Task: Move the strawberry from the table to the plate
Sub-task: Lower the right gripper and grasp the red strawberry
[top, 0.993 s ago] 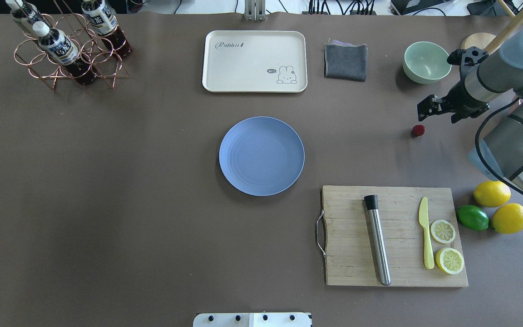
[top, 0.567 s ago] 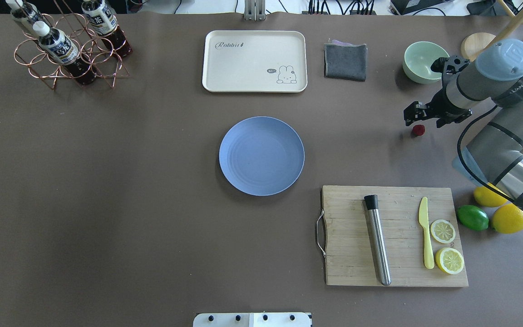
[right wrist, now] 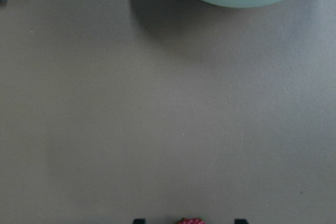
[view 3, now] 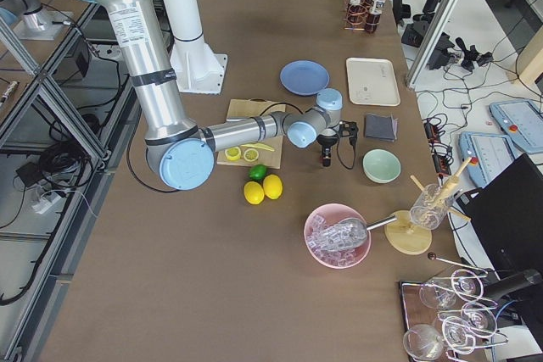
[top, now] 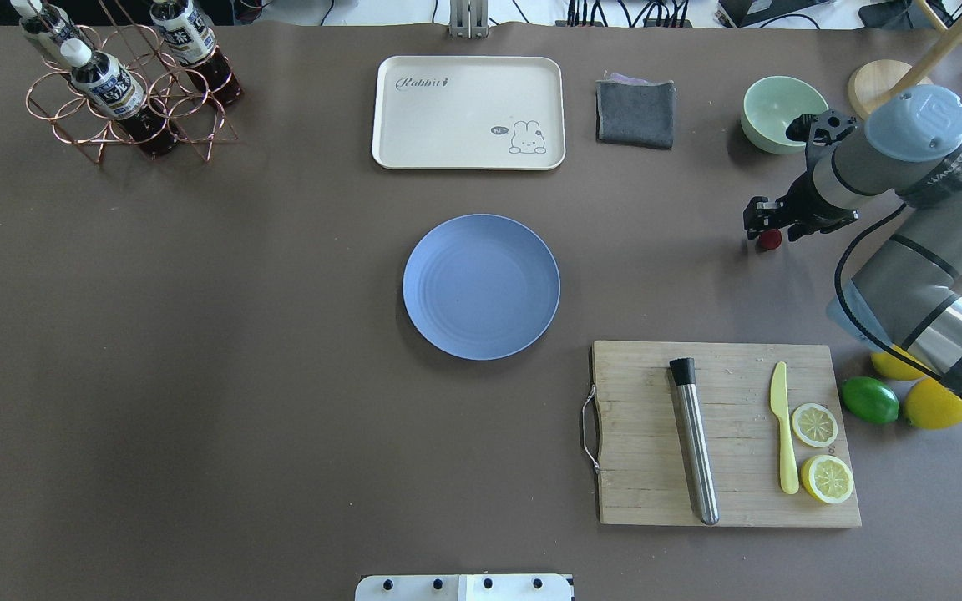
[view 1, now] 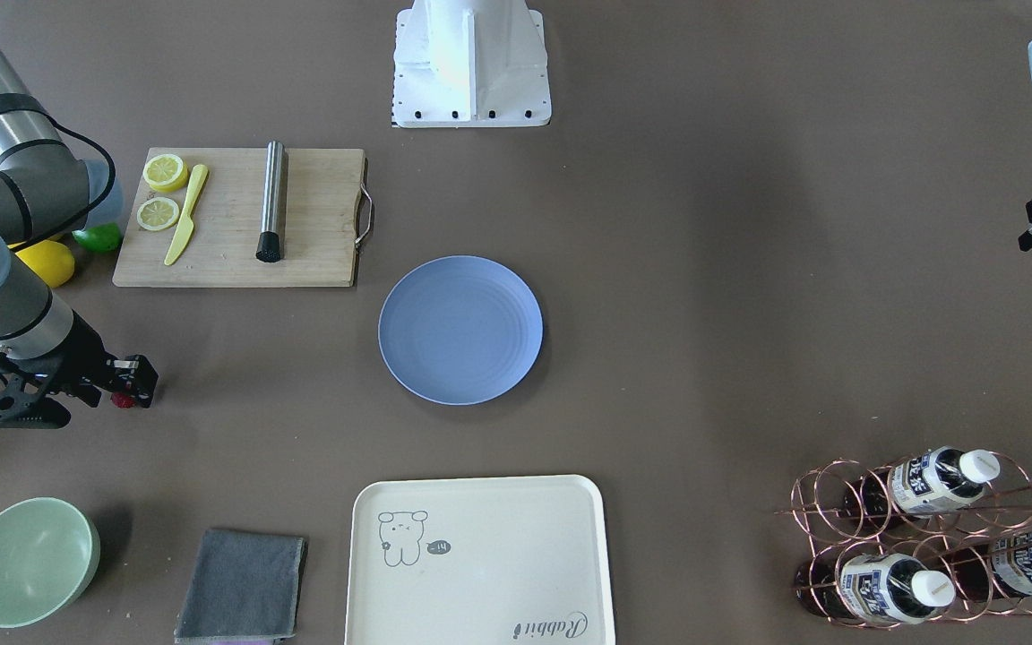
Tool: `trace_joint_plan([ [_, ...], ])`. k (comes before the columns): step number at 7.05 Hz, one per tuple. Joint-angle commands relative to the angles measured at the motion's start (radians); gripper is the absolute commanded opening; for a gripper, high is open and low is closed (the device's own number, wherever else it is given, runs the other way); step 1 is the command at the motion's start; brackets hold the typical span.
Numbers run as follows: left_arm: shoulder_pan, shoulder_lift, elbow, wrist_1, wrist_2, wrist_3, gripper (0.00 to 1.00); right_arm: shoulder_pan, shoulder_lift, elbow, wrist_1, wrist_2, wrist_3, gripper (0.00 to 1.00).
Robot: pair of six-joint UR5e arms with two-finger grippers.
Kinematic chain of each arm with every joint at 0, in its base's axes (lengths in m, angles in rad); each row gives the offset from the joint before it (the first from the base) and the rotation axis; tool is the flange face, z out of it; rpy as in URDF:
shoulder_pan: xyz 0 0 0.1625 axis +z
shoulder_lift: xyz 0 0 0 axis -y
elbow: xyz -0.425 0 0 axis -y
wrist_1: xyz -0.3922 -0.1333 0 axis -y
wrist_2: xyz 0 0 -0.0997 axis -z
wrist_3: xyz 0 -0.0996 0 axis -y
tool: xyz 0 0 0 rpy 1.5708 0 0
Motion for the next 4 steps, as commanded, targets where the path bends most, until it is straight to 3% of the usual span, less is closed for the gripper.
trace_joint_plan([
  [1,0.000,0.000,0.000,0.002,0.000,0.000,1.00,-0.010,0.009,0.004,0.004,-0.001,0.019,0.00],
  [4,0.000,0.003,-0.006,0.002,0.000,0.000,1.00,-0.038,0.143,0.007,-0.054,0.002,0.244,0.00],
])
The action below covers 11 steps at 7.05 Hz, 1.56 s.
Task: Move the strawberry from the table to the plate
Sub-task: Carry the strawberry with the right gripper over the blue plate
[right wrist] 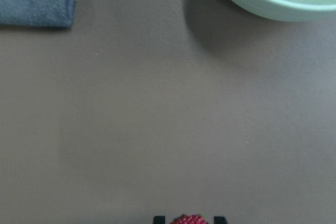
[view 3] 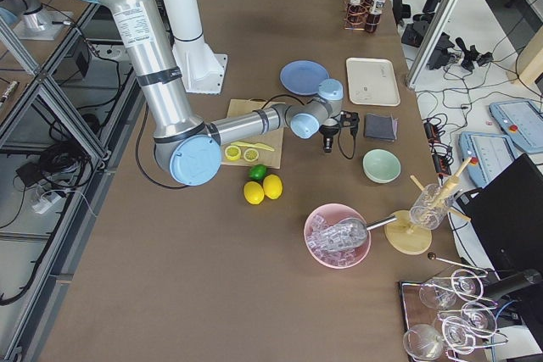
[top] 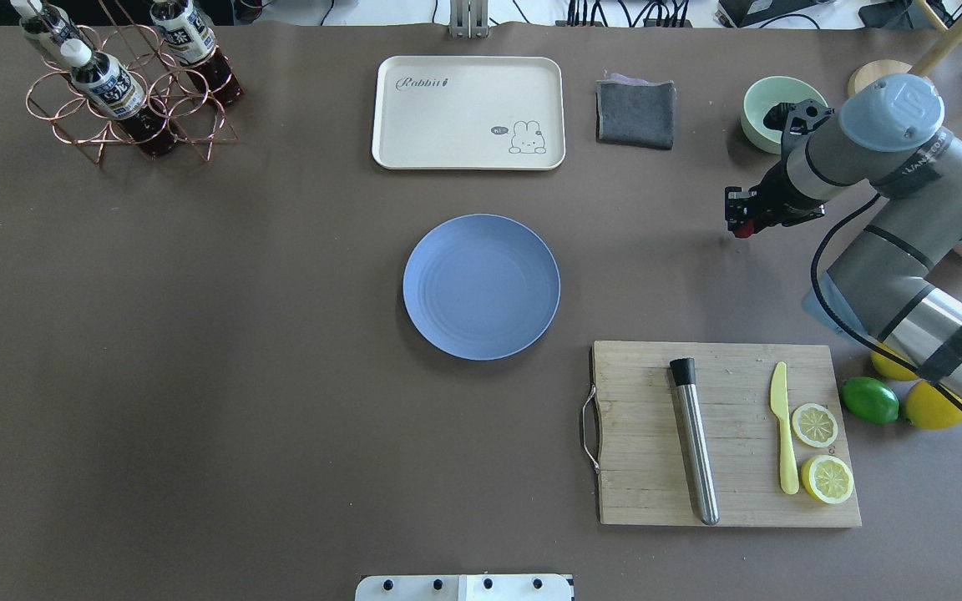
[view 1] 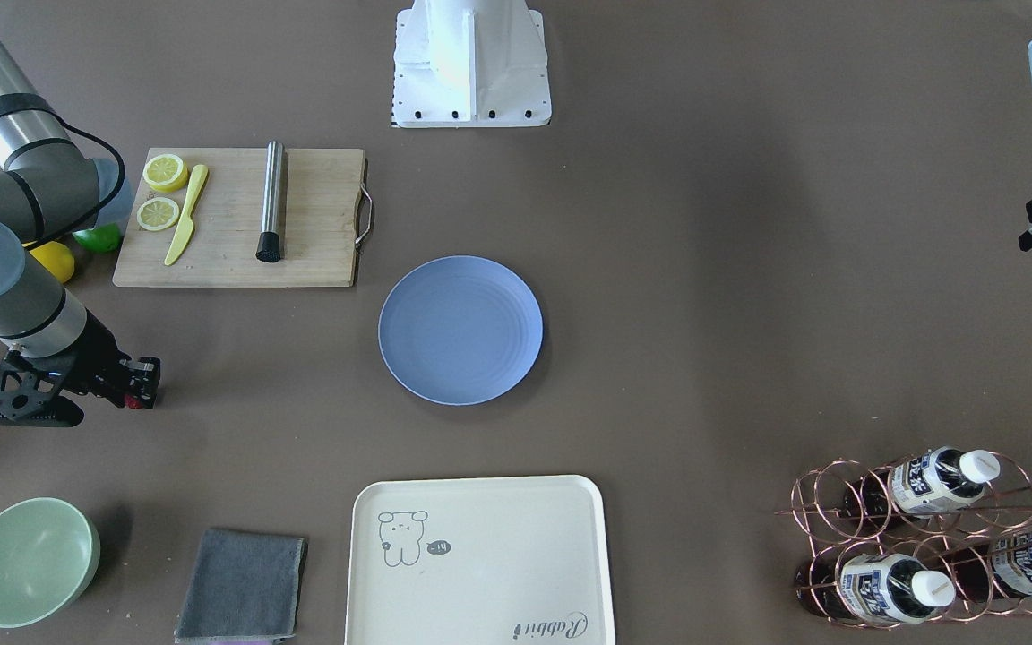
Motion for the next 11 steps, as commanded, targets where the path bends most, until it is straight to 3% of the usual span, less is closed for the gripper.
trace_joint_plan([
  [1,0.000,-0.001,0.005,0.001,0.000,0.000,1.00,-0.050,0.136,0.002,-0.100,-0.005,0.214,0.00],
  [3,0.000,-0.004,0.005,-0.001,0.000,0.000,1.00,-0.140,0.258,0.003,-0.187,-0.059,0.388,0.00],
  [4,0.000,-0.002,0.005,-0.001,0.000,0.000,1.00,-0.200,0.317,0.000,-0.230,-0.128,0.470,0.00],
  [9,0.000,-0.001,0.006,0.001,-0.012,-0.002,1.00,-0.351,0.391,-0.007,-0.237,-0.219,0.667,0.00],
  [11,-0.005,0.004,0.011,0.001,-0.035,-0.002,1.00,-0.375,0.483,-0.122,-0.240,-0.238,0.674,0.00],
])
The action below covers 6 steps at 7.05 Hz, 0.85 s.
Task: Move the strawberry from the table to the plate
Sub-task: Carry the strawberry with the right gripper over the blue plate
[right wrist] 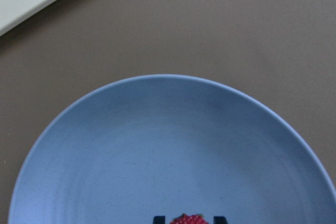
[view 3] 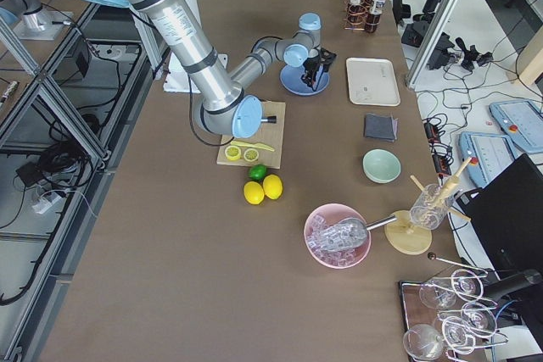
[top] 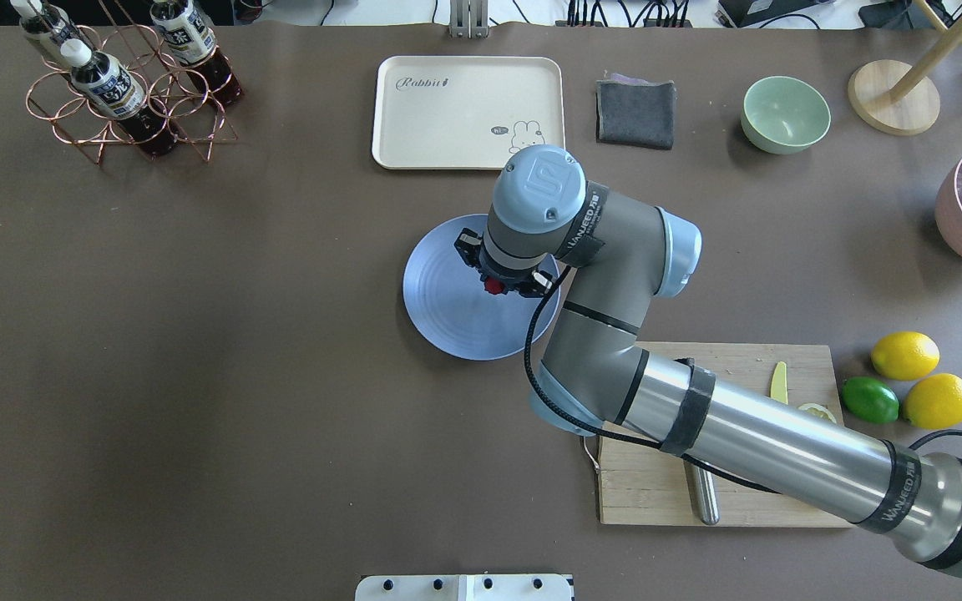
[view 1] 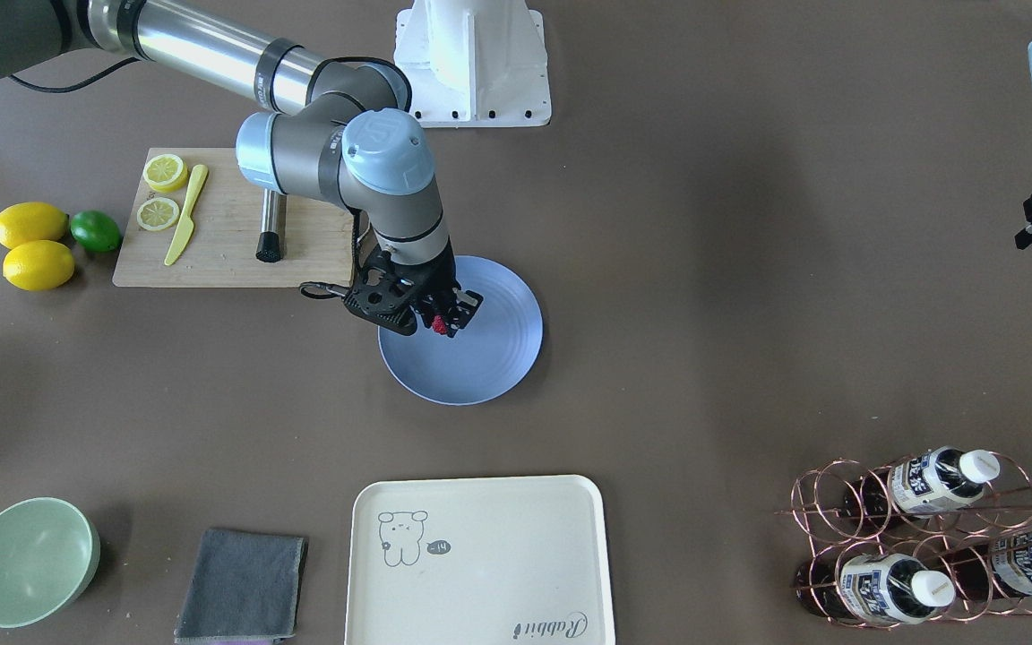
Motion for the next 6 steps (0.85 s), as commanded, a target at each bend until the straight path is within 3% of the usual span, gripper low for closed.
trace_joint_plan([
  [1,-0.003,0.007,0.007,0.000,-0.010,0.001,1.00,-0.025,0.067,-0.092,-0.002,-0.029,0.002,0.00],
  [3,-0.008,0.028,-0.002,-0.006,-0.011,0.001,1.00,-0.041,0.065,-0.107,-0.002,-0.067,-0.021,0.00],
  [4,-0.020,0.028,-0.002,-0.006,-0.011,0.001,1.00,-0.045,0.062,-0.107,-0.005,-0.081,-0.053,0.77],
  [5,-0.020,0.028,-0.002,-0.006,-0.011,0.001,1.00,-0.048,0.065,-0.106,-0.020,-0.091,-0.090,1.00],
  [6,-0.020,0.027,-0.002,-0.006,-0.011,0.001,1.00,-0.045,0.065,-0.101,-0.022,-0.090,-0.090,1.00],
])
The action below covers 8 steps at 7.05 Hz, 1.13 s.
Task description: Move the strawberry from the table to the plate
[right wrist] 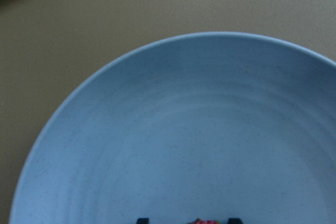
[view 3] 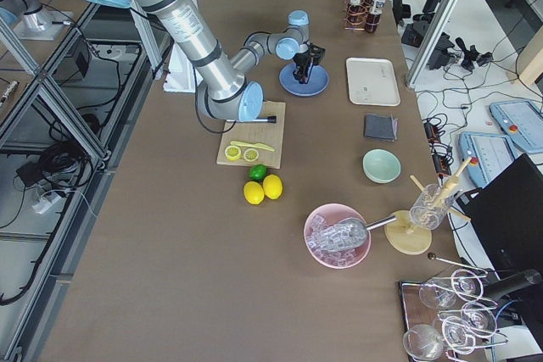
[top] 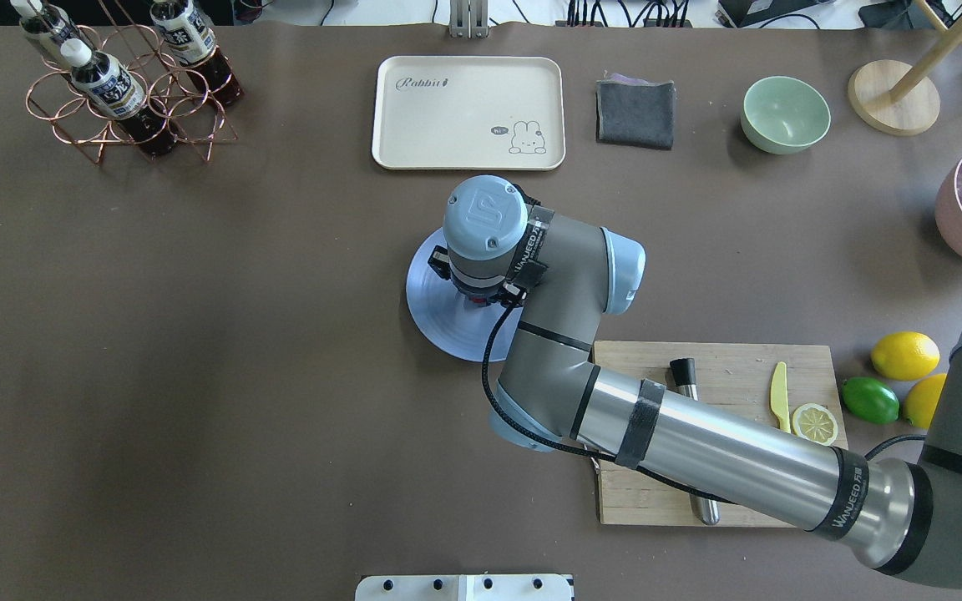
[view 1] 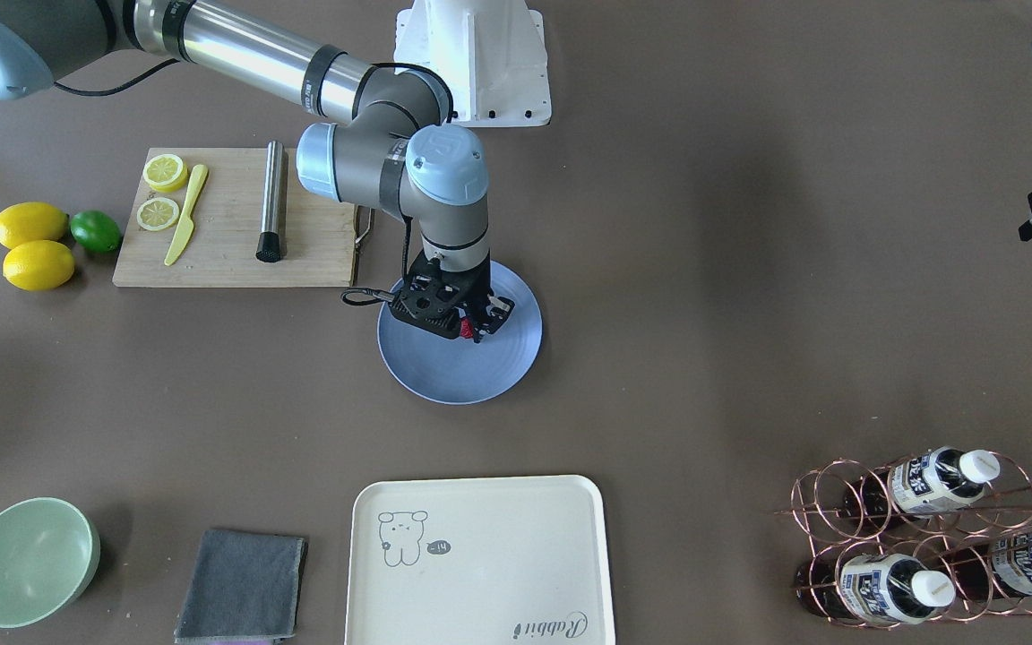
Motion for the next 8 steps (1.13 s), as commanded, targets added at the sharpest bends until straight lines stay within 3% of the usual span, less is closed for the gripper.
trace_joint_plan([
  [1,-0.002,-0.001,0.000,0.000,0.000,0.000,1.00,0.020,0.002,0.013,-0.009,0.012,-0.018,1.00],
  [5,0.000,-0.002,0.008,0.004,0.000,0.000,1.00,0.202,-0.008,0.091,-0.129,0.209,-0.168,1.00],
  [8,0.002,0.001,0.029,0.038,0.001,0.000,1.00,0.414,-0.132,0.125,-0.173,0.334,-0.506,1.00],
])
